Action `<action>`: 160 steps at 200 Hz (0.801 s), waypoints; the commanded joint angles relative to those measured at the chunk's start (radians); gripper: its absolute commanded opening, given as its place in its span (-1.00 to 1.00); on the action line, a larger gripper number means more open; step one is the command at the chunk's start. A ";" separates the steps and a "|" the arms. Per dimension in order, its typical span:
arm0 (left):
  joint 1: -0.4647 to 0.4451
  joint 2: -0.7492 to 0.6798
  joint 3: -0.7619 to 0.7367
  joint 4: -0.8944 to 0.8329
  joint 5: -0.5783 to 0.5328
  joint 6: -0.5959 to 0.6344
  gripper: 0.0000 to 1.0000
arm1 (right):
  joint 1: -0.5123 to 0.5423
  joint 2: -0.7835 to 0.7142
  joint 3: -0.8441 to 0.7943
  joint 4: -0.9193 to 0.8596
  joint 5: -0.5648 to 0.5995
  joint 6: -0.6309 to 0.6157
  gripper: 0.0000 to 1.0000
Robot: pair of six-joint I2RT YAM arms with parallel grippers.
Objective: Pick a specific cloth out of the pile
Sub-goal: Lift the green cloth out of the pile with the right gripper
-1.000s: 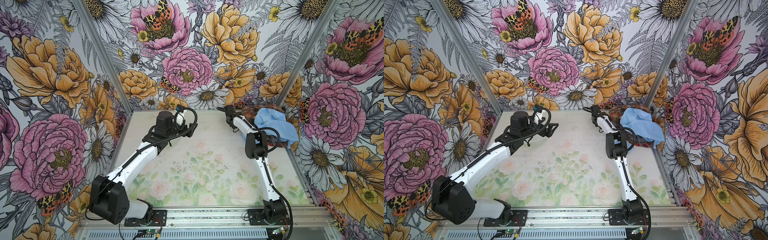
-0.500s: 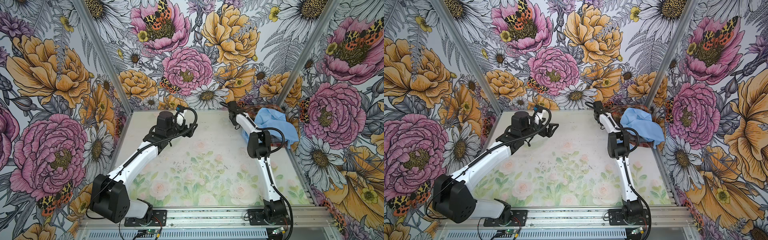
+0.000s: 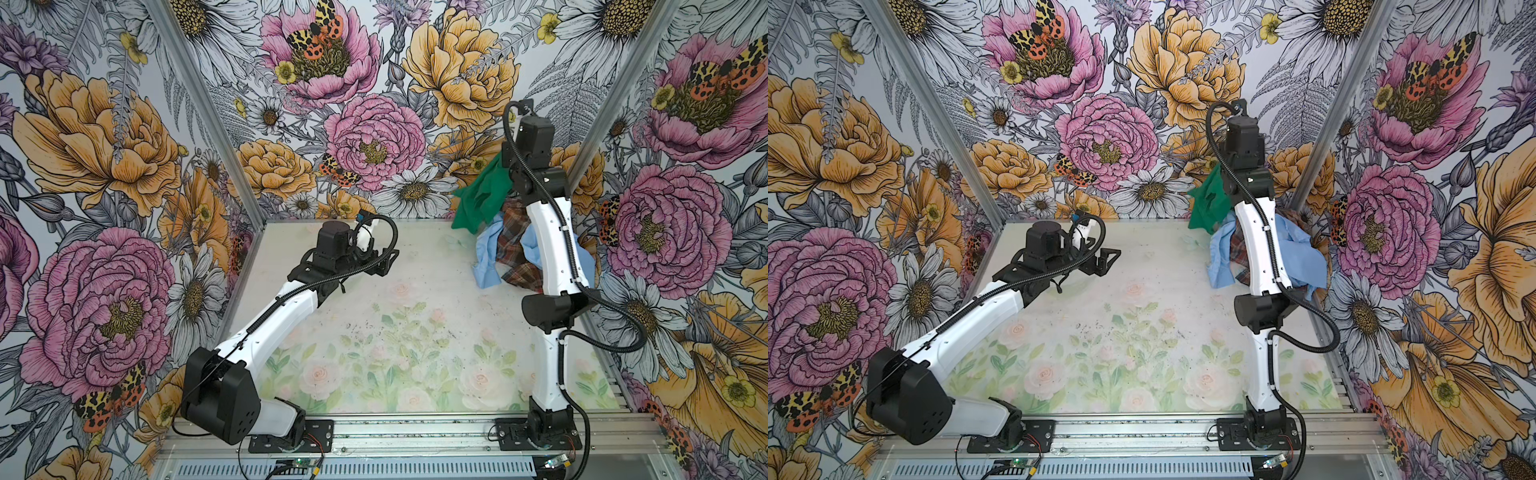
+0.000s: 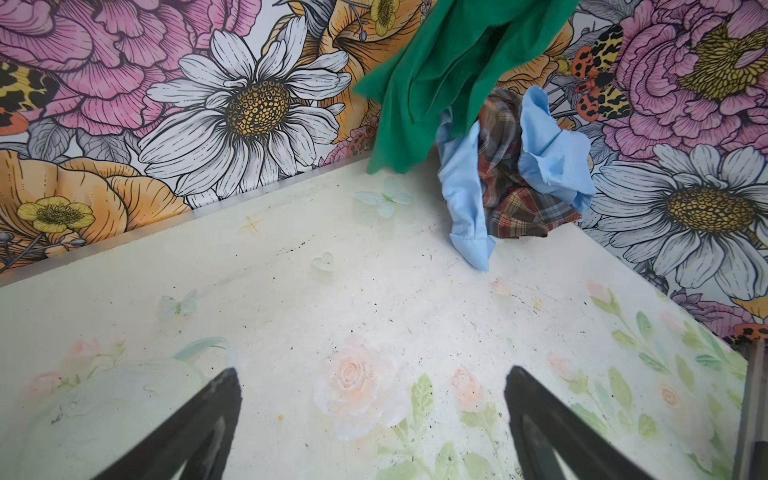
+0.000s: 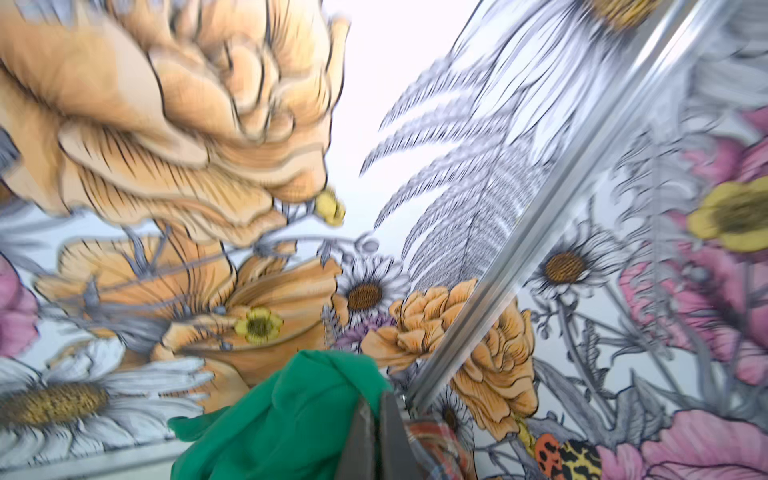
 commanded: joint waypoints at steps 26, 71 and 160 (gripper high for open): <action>-0.005 -0.035 0.021 -0.006 0.029 -0.009 0.98 | 0.032 -0.173 0.024 0.306 -0.132 0.117 -1.00; -0.023 -0.150 -0.002 -0.033 -0.097 0.054 0.98 | 0.153 -0.344 -0.197 0.290 -0.363 0.268 -1.00; -0.024 -0.571 -0.147 -0.406 -0.448 -0.066 0.98 | 0.499 -0.340 -0.869 0.421 -0.525 0.453 -1.00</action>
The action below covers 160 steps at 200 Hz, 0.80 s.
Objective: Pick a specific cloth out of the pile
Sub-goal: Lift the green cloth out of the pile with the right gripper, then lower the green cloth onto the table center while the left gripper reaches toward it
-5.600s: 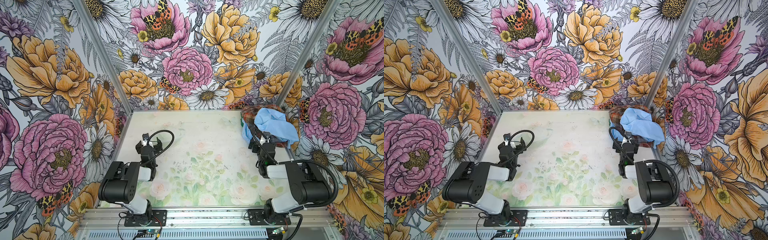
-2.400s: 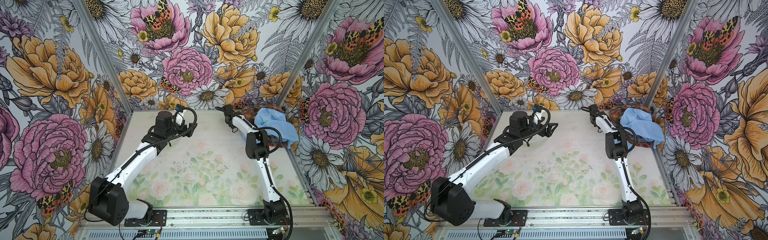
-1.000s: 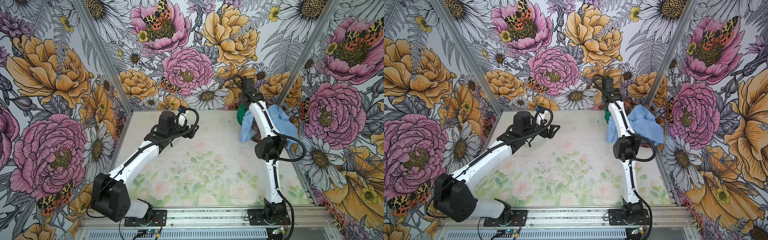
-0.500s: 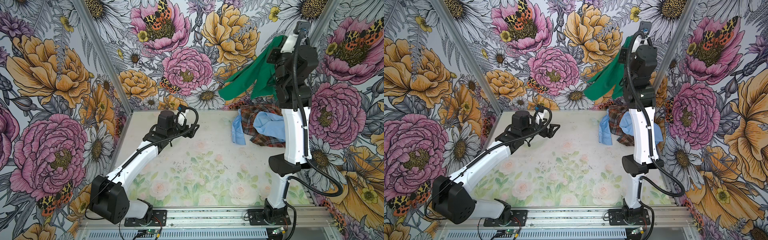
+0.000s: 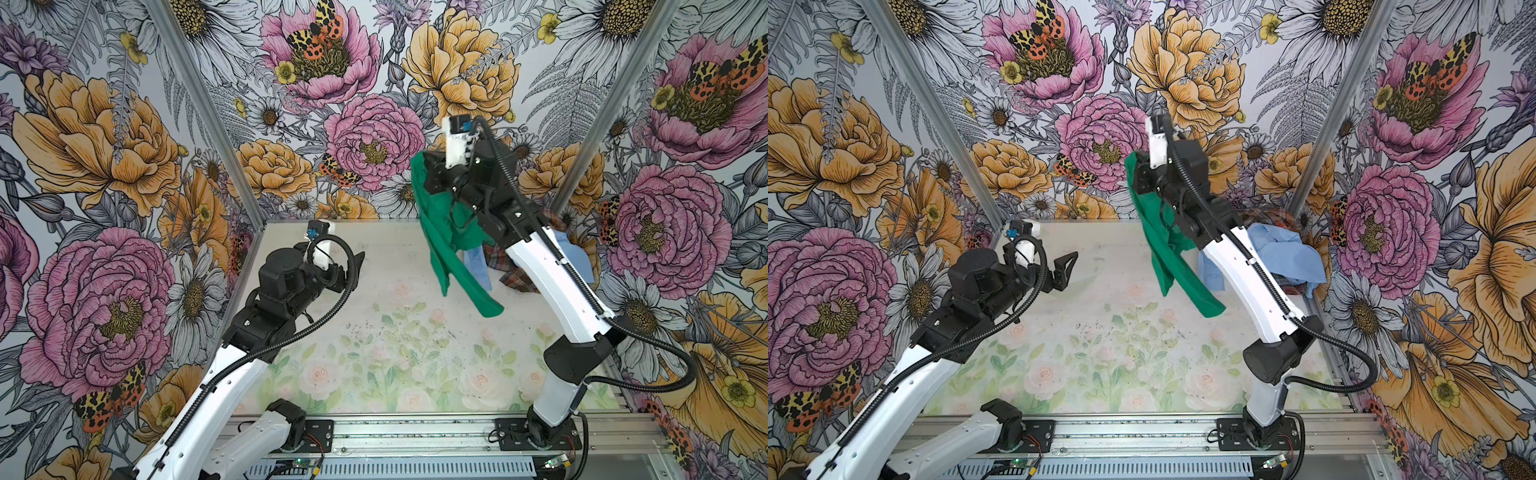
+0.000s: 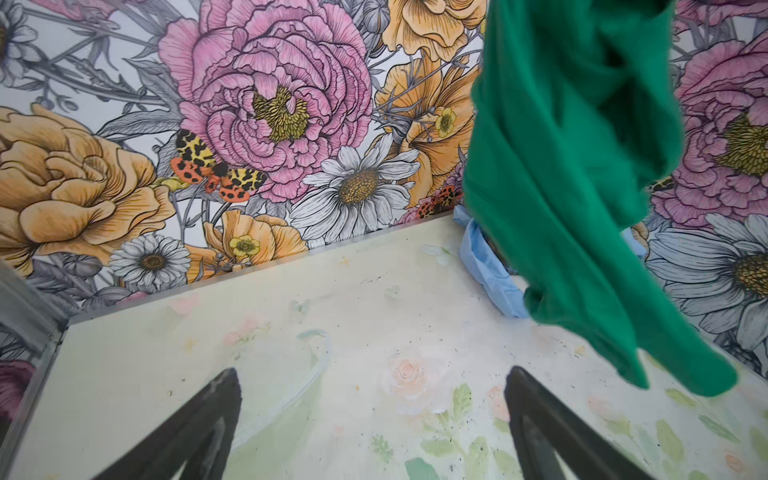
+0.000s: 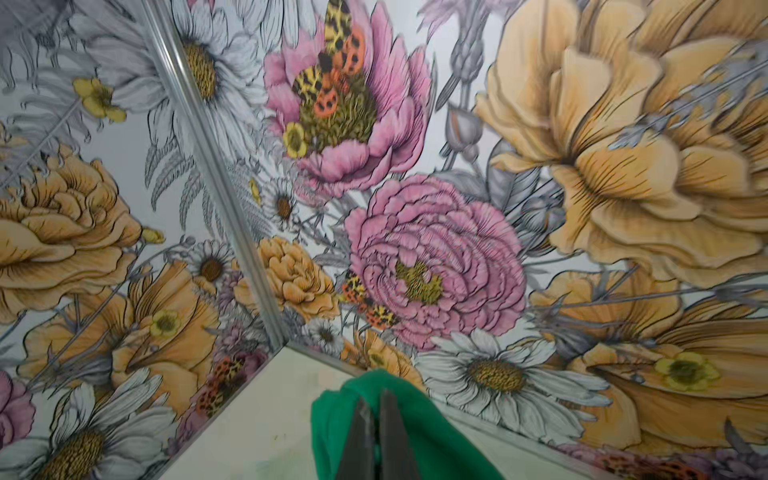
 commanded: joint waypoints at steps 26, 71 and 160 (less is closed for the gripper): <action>0.009 -0.099 -0.066 -0.238 -0.128 -0.128 0.98 | 0.083 0.006 -0.477 0.374 -0.103 0.200 -1.00; 0.030 0.030 -0.034 -0.263 -0.112 -0.168 0.98 | 0.093 -0.110 -0.810 0.425 -0.120 0.250 -0.20; -0.006 0.686 0.287 -0.365 0.026 -0.139 0.67 | 0.101 -0.654 -1.388 0.204 0.108 0.301 0.47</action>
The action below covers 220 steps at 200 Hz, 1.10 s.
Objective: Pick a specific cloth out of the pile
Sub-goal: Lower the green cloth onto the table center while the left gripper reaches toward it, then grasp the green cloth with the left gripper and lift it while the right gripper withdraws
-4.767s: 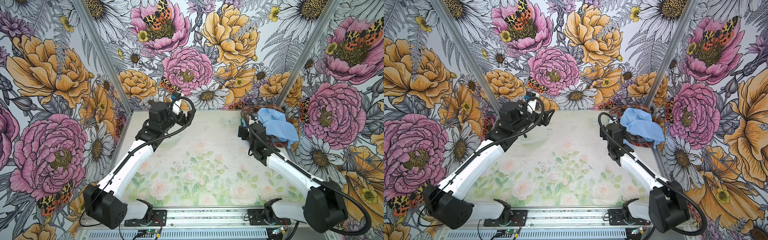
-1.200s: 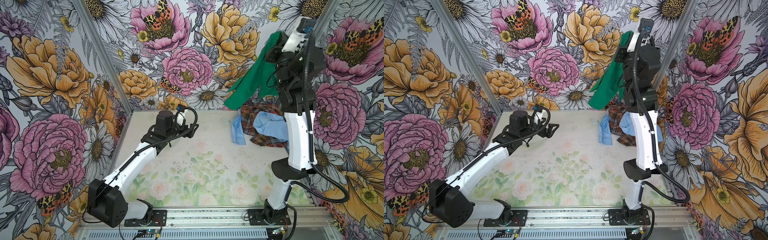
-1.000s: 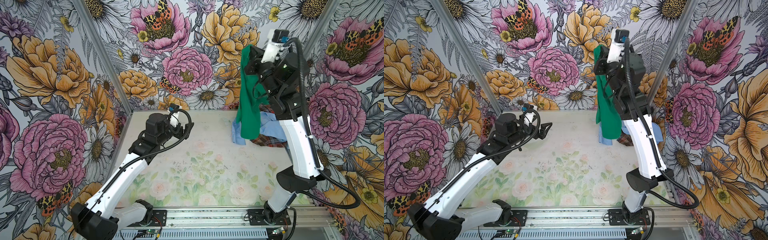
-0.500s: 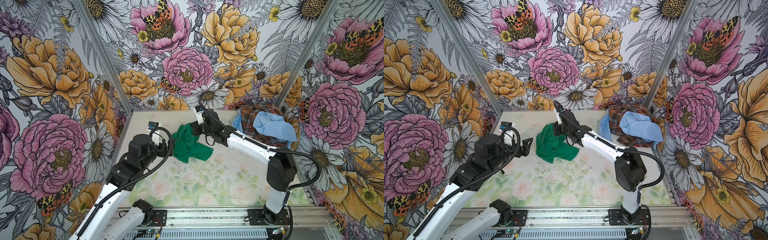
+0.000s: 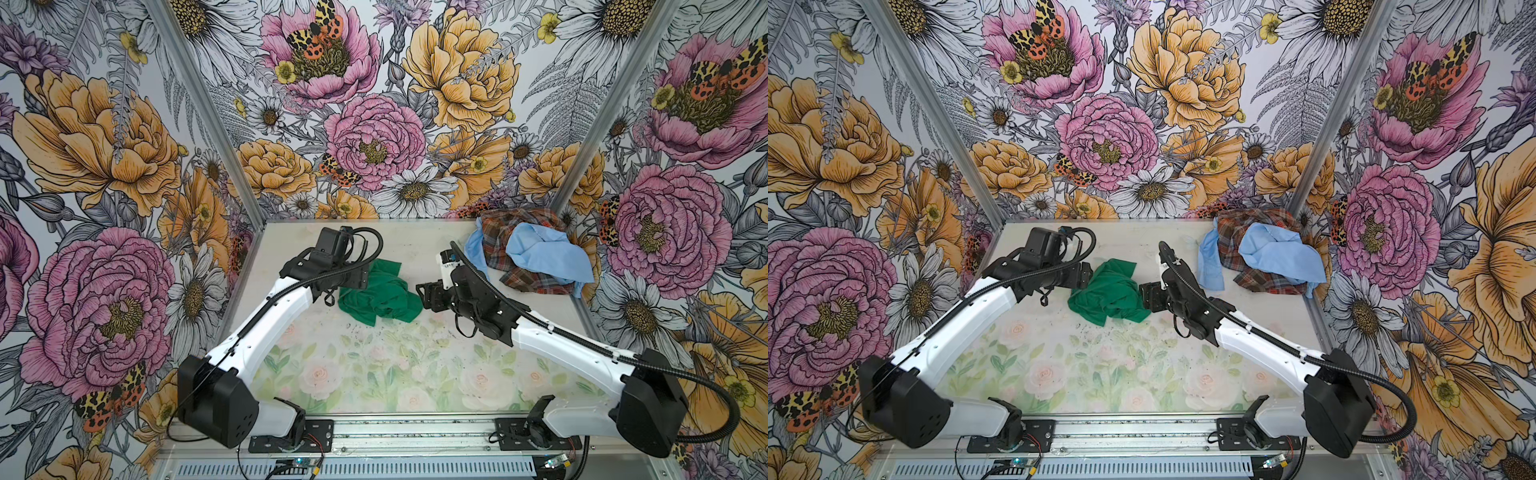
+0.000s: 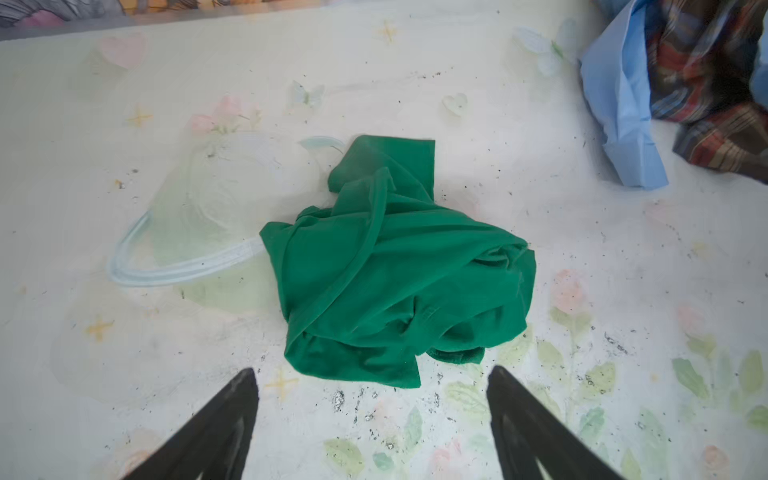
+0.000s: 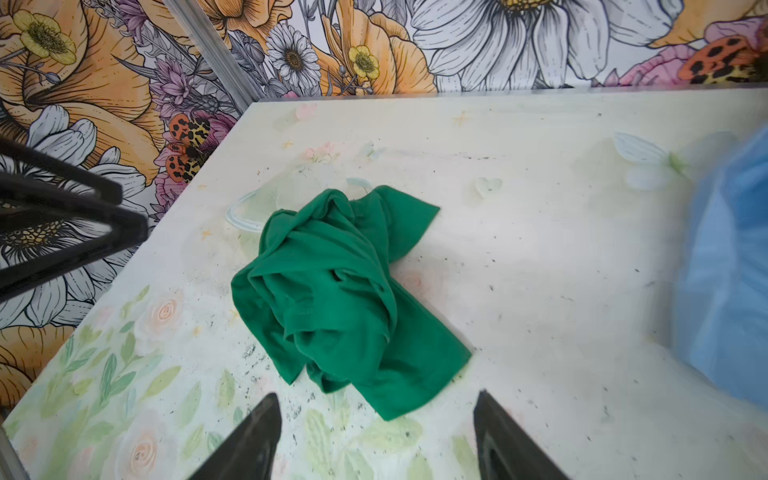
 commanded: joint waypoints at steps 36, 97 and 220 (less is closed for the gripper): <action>-0.046 0.286 0.150 -0.053 -0.152 0.010 0.69 | 0.011 -0.248 -0.237 -0.094 0.020 0.070 0.47; 0.005 0.513 0.271 -0.050 -0.078 0.099 0.98 | 0.013 -0.302 -0.275 -0.094 0.004 0.073 0.47; 0.010 0.200 0.373 -0.103 -0.266 0.128 -1.00 | 0.013 -0.316 -0.200 -0.104 0.092 0.029 0.63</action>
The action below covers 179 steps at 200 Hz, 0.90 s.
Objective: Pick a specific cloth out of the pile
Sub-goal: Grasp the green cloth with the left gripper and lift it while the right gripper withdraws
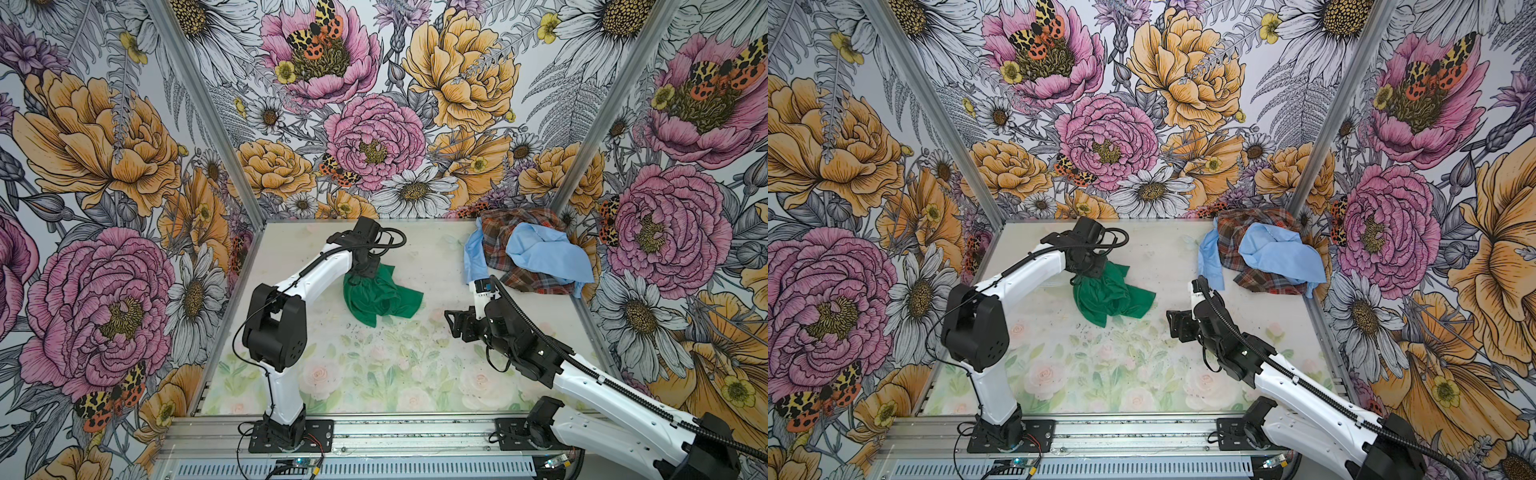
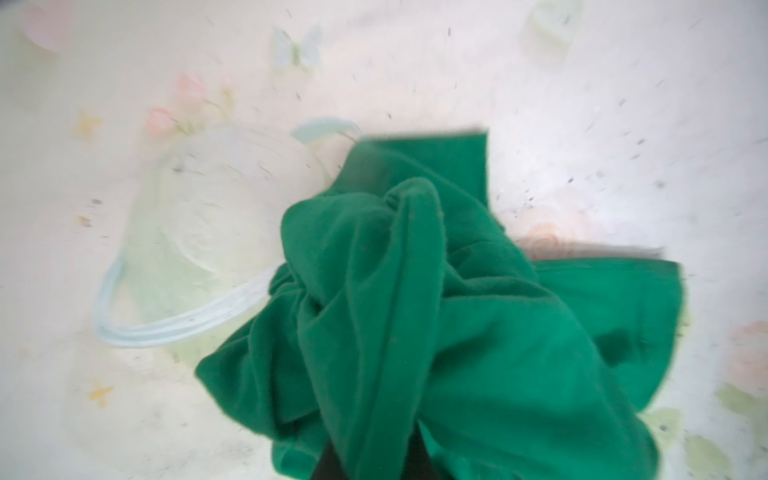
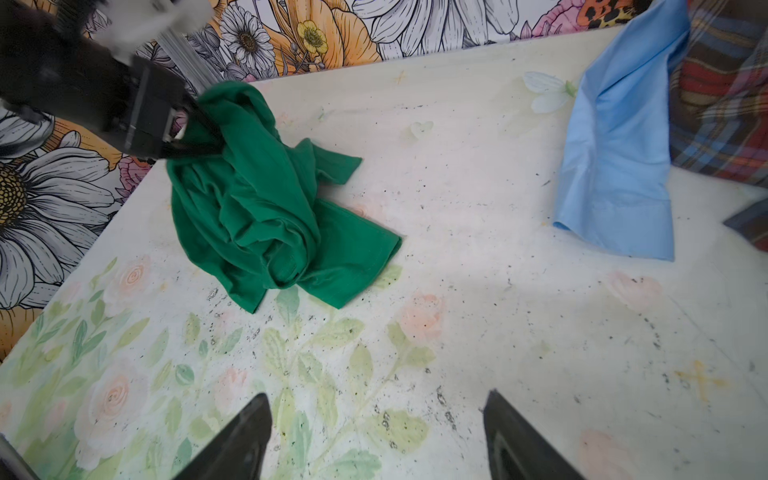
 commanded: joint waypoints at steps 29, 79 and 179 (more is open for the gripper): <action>0.041 -0.234 0.191 -0.050 -0.178 0.097 -1.00 | 0.009 0.061 0.088 0.002 0.016 -0.036 0.64; 0.134 -0.251 0.310 -0.045 -0.334 0.178 -1.00 | 0.009 0.048 0.090 0.002 0.011 -0.037 0.63; 0.233 -0.026 0.362 0.286 -0.251 0.219 -1.00 | 0.007 0.062 0.096 -0.001 0.025 -0.034 0.63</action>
